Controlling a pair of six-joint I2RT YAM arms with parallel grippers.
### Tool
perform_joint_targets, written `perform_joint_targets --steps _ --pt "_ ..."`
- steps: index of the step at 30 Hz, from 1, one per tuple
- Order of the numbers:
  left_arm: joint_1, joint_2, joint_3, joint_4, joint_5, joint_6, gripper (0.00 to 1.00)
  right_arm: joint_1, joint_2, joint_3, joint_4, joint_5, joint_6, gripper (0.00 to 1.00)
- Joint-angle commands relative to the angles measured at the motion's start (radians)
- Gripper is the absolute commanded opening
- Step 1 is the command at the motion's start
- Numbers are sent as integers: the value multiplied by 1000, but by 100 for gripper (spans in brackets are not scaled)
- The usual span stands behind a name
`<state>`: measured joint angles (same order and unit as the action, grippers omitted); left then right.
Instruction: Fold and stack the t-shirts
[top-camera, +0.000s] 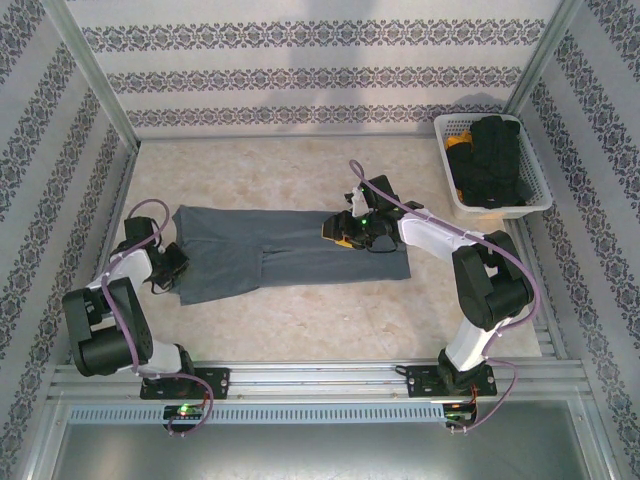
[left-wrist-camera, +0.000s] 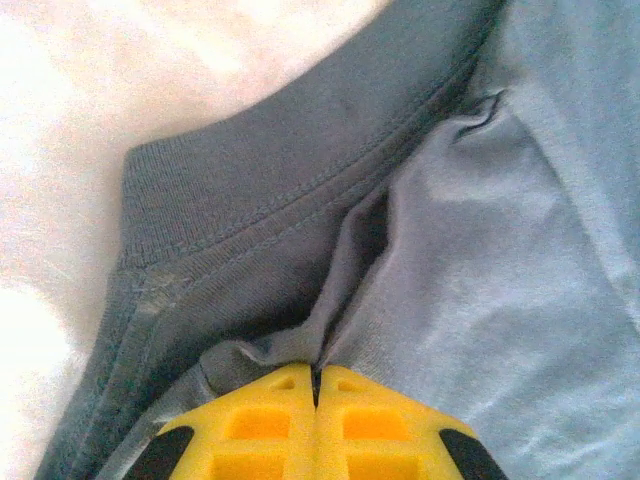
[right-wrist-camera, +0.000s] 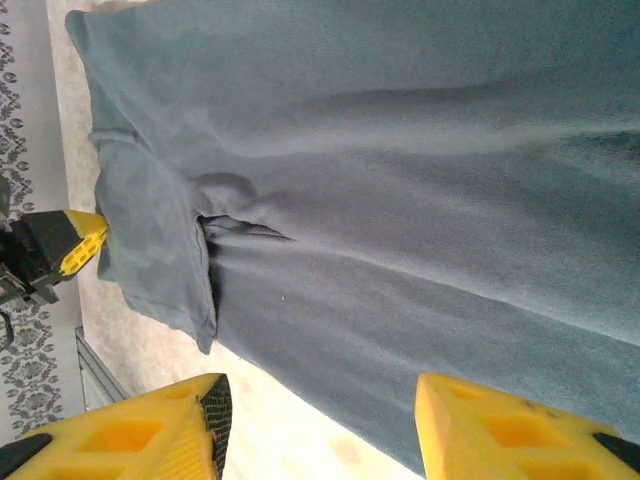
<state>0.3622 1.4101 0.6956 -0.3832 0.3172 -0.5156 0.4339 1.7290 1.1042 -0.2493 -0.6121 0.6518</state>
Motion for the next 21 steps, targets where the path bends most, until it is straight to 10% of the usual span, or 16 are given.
perform_joint_targets --steps 1,21 --pt "9 -42 2 -31 7 -15 0 -4 15 2 16 -14 8 53" --pt "9 -74 68 -72 -11 -21 0 -1 14 3 9 -17 5 53"
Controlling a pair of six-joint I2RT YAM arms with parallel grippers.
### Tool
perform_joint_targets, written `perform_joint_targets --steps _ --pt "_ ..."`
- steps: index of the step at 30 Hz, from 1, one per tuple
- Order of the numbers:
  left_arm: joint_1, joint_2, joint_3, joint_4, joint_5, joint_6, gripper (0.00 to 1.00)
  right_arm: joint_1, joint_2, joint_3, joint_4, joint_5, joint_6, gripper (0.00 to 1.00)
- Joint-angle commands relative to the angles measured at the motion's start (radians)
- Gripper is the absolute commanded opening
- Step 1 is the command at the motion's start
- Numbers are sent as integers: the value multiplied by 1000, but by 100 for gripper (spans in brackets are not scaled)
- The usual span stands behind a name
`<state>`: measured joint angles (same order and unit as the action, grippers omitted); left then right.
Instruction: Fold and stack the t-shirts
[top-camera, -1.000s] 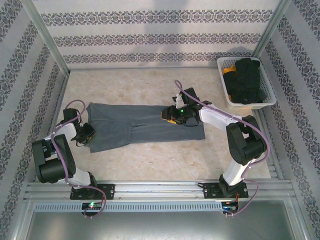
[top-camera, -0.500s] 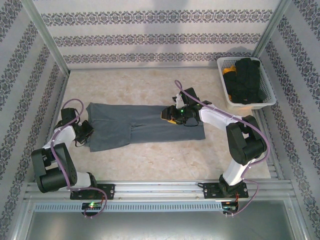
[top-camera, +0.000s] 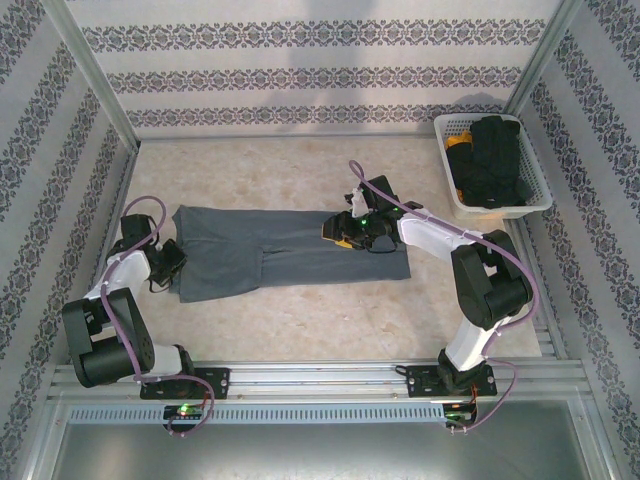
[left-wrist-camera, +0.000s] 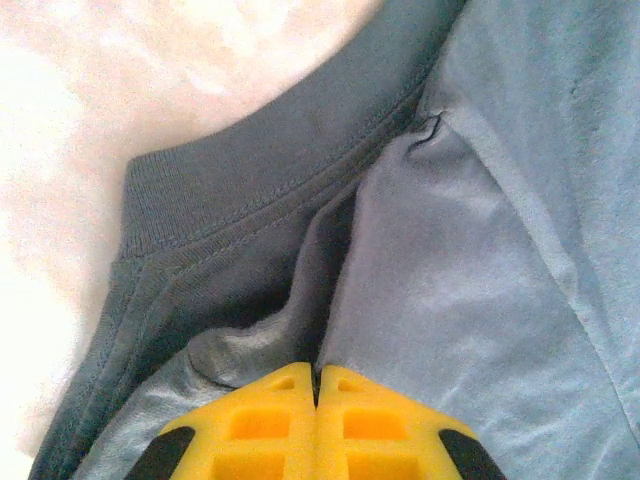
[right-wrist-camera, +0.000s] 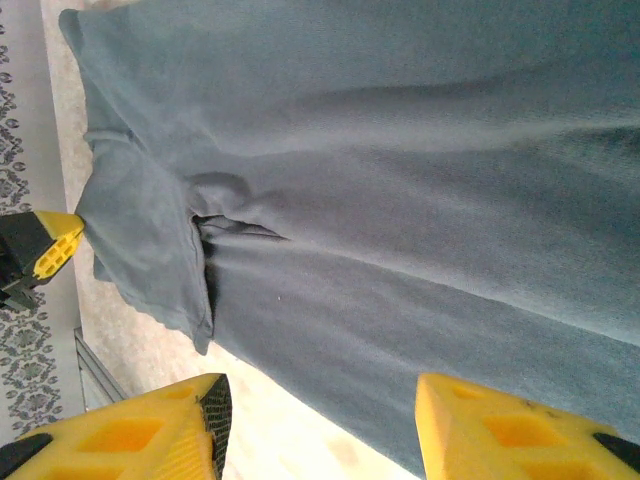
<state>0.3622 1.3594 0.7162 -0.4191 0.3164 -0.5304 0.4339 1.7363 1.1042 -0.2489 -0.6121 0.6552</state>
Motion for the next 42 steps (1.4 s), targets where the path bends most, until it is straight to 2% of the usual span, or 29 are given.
perform_joint_targets --steps 1,12,22,25,27,28,29,31,34,39,42 --pt "9 -20 56 -40 -11 -9 0 -1 8 3 9 -17 0 53" --pt "8 16 145 -52 -19 -49 0 -3 29 30 -1 -19 -5 53" --pt "9 175 176 23 -83 -22 0 -9 25 34 -10 8 -3 53" --pt "9 215 198 46 -115 -2 4 -20 3 23 -14 42 -7 51" --pt "8 220 217 54 -124 -4 12 -37 -18 9 -28 88 -13 49" --pt "6 213 222 51 -124 -11 20 -47 -27 2 -34 118 -14 48" --pt "0 194 227 40 -128 -21 33 -64 -37 -6 -49 150 -13 46" --pt "-41 135 232 -15 -160 -40 49 -107 -43 -18 -77 224 1 42" --pt "-100 39 170 -61 -181 -148 55 -170 -15 -7 -105 270 -7 36" --pt "-196 -76 -11 -40 -147 -410 42 -218 110 137 -256 375 -91 31" --pt "-230 -21 -66 41 -96 -491 40 -236 210 237 -370 412 -130 27"
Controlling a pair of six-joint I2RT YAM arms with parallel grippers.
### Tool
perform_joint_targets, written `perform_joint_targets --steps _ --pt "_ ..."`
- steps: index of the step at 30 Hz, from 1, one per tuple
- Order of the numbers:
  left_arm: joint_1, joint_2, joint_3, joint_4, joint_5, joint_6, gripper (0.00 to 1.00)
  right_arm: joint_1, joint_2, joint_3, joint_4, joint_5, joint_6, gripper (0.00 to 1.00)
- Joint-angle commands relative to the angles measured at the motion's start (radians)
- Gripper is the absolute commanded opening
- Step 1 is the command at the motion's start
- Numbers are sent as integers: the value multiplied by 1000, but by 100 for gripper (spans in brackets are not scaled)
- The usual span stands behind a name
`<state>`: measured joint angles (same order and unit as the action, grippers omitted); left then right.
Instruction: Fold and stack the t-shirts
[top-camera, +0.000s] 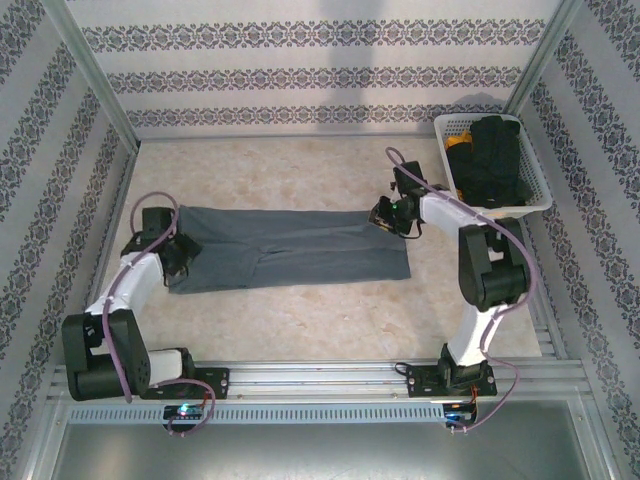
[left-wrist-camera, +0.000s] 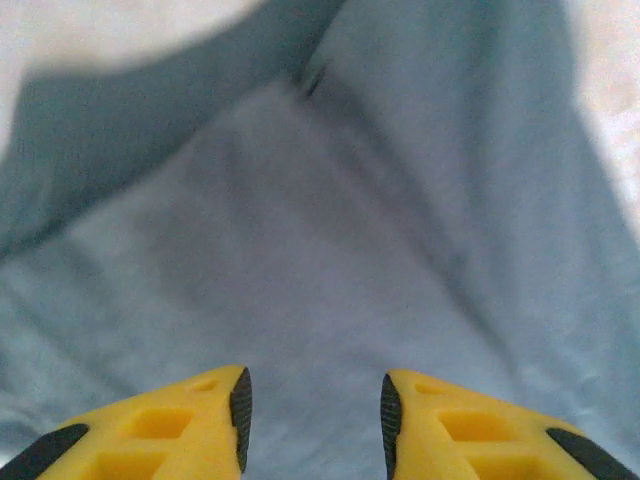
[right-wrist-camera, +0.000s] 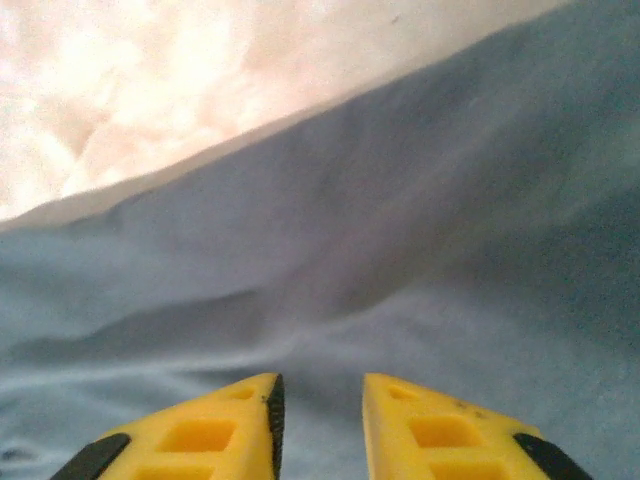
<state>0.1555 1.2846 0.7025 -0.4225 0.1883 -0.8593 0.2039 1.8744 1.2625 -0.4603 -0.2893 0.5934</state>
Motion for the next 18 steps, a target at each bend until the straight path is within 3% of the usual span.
perform_joint_targets --steps 1,6,11,15,18 --pt "-30 91 -57 74 45 -175 40 -8 99 101 -190 110 -82 26" --pt "-34 304 4 167 20 -181 37 1 131 112 -306 156 -125 28" --pt "-34 488 184 235 -27 -104 37 39 8 -70 -313 108 -70 30" --pt "-57 684 431 270 29 -71 37 145 -110 -215 -309 93 9 30" --pt "-99 840 651 304 70 -71 37 298 -154 -286 -294 101 96 30"
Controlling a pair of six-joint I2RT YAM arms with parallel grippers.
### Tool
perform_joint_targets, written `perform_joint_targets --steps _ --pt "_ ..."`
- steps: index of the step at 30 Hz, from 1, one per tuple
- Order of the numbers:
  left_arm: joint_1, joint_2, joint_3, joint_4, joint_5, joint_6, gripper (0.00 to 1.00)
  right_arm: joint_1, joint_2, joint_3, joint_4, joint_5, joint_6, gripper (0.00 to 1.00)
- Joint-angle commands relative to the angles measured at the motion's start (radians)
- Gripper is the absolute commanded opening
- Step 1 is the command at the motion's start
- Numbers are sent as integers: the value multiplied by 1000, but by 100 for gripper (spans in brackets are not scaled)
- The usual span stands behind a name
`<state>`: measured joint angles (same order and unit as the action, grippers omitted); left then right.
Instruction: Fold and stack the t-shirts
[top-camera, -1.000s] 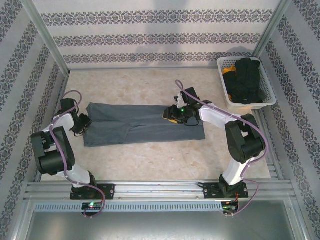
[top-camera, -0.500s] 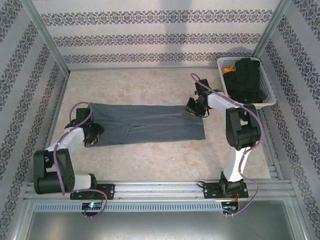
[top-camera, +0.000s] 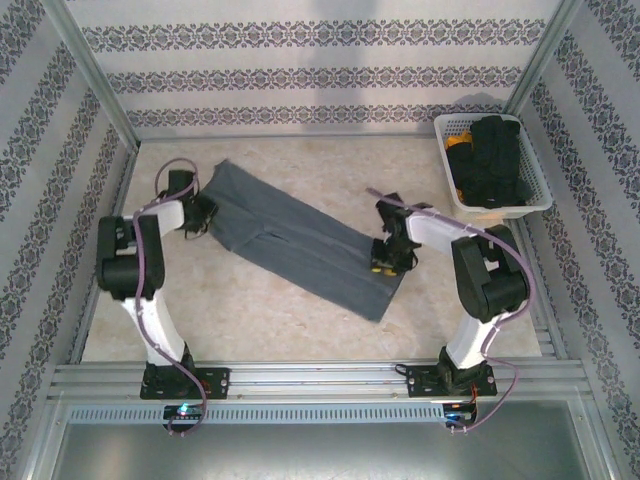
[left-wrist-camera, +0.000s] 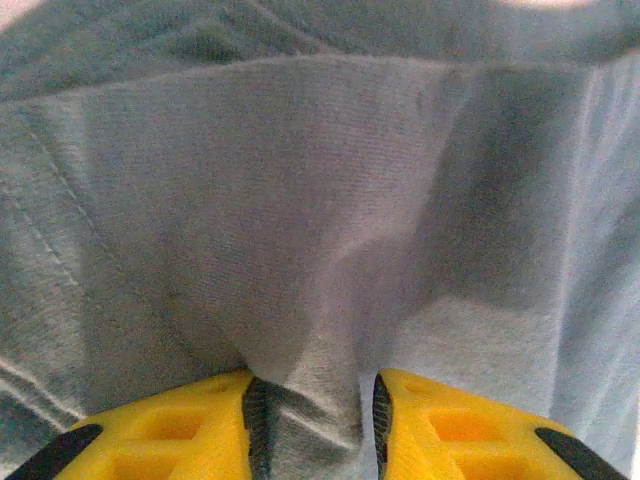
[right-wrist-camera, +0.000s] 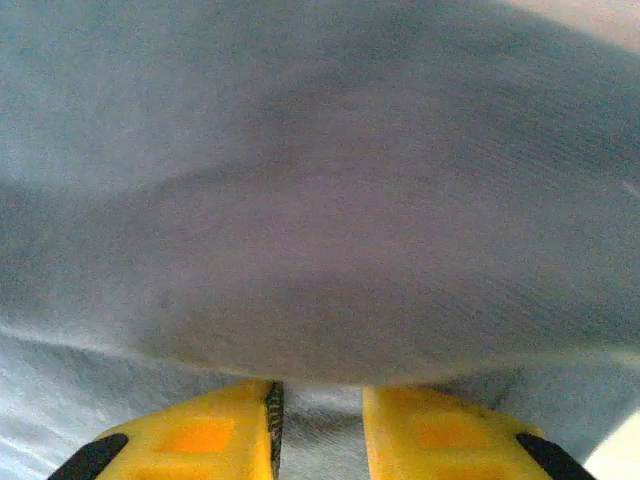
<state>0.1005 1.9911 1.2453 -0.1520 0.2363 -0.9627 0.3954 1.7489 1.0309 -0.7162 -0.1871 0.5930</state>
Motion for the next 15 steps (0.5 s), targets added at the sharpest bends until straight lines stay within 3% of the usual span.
perform_joint_targets --steps 1,6,11,15 --pt "-64 188 190 40 30 31 37 159 -32 -68 -29 2 133 31" --pt "-167 462 611 10 102 27 37 357 -9 -100 205 -82 382 31" --pt "-236 737 1132 -167 155 30 36 395 63 -95 516 -152 665 33" --pt "-237 817 1404 -324 143 54 41 402 -23 -138 564 -114 812 37"
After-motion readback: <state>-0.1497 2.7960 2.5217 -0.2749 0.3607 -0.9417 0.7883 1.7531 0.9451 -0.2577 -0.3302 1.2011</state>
